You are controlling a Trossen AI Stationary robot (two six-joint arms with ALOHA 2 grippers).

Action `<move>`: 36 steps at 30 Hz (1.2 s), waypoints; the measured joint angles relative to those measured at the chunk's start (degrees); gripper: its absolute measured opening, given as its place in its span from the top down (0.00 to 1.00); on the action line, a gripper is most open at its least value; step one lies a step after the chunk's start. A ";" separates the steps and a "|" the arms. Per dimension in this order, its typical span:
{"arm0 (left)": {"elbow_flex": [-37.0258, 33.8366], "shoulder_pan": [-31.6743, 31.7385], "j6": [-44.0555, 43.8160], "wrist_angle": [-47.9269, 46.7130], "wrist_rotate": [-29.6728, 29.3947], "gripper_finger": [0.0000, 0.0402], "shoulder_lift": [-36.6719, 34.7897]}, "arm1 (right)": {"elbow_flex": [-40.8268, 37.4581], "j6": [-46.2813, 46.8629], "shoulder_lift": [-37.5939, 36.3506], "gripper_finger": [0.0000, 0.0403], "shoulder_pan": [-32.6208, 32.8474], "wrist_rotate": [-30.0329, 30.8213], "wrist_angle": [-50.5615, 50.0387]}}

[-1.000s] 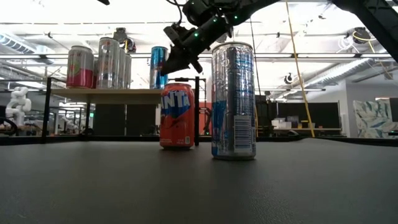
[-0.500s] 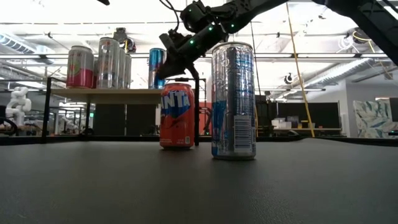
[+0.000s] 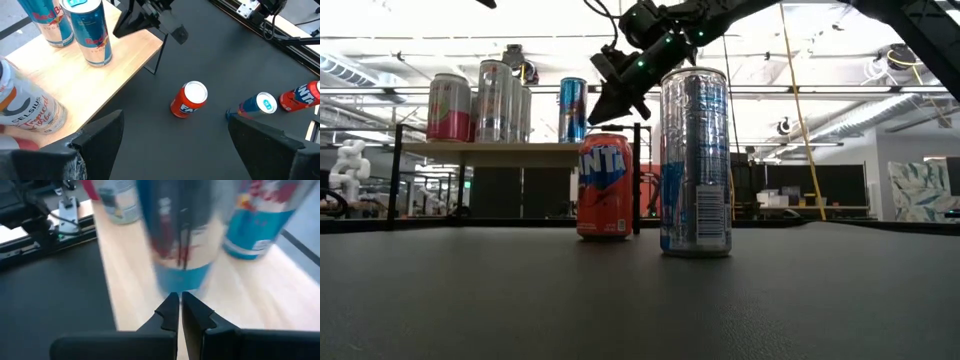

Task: Place canned beverage on shelf
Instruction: Put the top blue soda can on the shelf aligned with the other blue soda can

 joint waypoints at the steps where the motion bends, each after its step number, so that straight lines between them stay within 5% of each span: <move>1: 0.00 0.00 0.01 0.00 -0.19 0.10 0.00 | 0.00 0.00 0.02 1.00 -0.24 -0.03 0.56; 36: 0.00 0.00 -1.45 0.20 -3.36 0.10 -0.01 | 0.39 4.68 1.64 1.00 1.88 -2.38 7.21</move>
